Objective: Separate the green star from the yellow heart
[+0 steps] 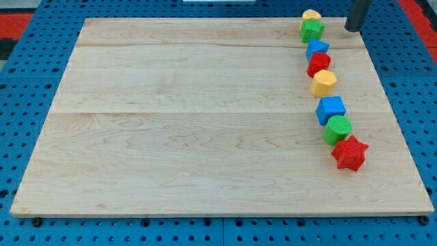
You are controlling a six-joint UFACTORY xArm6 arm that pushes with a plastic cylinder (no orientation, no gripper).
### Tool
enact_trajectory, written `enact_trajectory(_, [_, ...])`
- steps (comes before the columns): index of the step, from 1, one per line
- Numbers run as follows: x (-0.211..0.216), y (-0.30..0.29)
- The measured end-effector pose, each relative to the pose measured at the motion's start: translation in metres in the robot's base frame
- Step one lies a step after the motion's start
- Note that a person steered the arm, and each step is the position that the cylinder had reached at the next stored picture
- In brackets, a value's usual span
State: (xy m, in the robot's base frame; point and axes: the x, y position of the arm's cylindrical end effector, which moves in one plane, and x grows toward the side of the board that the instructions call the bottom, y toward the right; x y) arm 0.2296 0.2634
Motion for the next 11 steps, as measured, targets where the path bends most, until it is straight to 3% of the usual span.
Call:
enact_trajectory(4, [-0.003, -0.027])
enact_trajectory(7, [0.02, -0.127])
enact_trajectory(9, [0.07, -0.241])
enact_trajectory(11, [0.031, -0.268])
